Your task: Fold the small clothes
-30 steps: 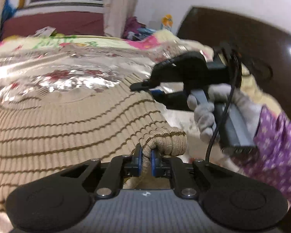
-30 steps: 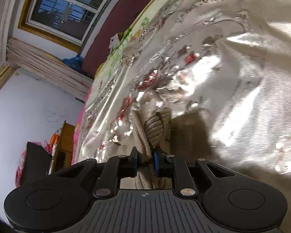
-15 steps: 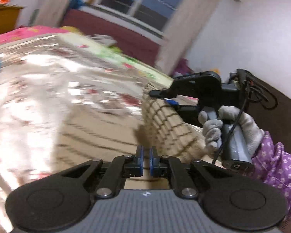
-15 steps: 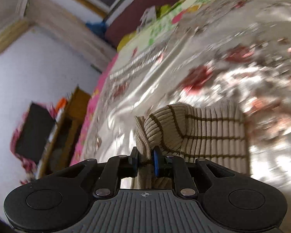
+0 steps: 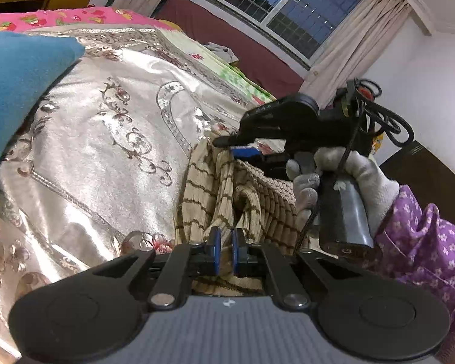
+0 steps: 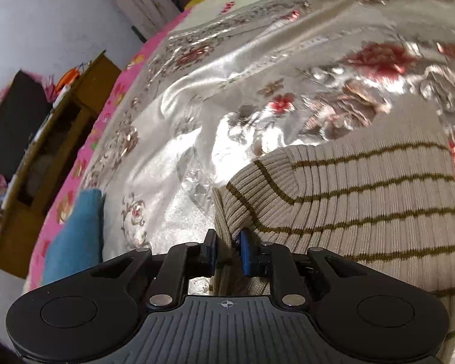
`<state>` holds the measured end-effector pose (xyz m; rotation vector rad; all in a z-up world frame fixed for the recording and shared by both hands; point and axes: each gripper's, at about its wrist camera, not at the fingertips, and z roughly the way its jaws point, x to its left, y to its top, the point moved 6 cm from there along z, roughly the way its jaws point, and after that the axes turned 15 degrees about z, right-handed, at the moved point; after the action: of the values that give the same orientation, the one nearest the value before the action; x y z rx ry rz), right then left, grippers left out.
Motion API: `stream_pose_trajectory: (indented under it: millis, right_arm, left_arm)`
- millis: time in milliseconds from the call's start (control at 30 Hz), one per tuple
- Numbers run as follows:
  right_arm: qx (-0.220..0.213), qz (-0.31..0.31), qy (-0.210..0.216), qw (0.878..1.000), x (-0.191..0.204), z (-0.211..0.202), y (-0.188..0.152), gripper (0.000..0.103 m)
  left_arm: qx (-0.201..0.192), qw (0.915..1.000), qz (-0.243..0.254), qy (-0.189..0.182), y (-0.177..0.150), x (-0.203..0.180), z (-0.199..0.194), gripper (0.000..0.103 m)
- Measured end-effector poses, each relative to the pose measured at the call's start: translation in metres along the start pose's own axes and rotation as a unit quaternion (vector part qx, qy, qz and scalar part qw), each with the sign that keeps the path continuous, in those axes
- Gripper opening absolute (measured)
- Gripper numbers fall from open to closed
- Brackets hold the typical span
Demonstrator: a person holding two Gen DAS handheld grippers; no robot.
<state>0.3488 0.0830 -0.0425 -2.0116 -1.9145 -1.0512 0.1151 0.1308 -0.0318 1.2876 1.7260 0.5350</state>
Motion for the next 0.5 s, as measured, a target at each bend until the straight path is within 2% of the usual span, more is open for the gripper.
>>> stream_pose_trajectory:
  millis: [233,333,400,467,500]
  right_arm:
    - [0.0,-0.009,-0.005,1.0,0.004,-0.002,-0.001,0.017]
    - [0.006,-0.024,-0.012,1.0,0.009,0.001,-0.003,0.017]
    - [0.012,-0.033,-0.018,0.999,0.012,0.004,-0.005,0.017]
    - [0.014,-0.041,-0.024,0.999,0.013,0.006,-0.006,0.017]
    - [0.017,-0.043,-0.026,0.999,0.013,0.007,-0.007,0.017]
  left_arm:
    - [-0.021,0.9994,0.026,-0.014,0.002,-0.014,-0.016,0.015]
    - [-0.01,0.9985,0.052,-0.012,0.0,-0.02,-0.011,0.02]
    - [-0.003,0.9976,0.067,-0.017,-0.004,-0.024,-0.008,0.021]
    - [-0.002,0.9957,0.093,-0.007,-0.004,-0.03,-0.007,0.022]
    - [-0.003,0.9945,0.105,0.004,-0.004,-0.031,-0.006,0.027]
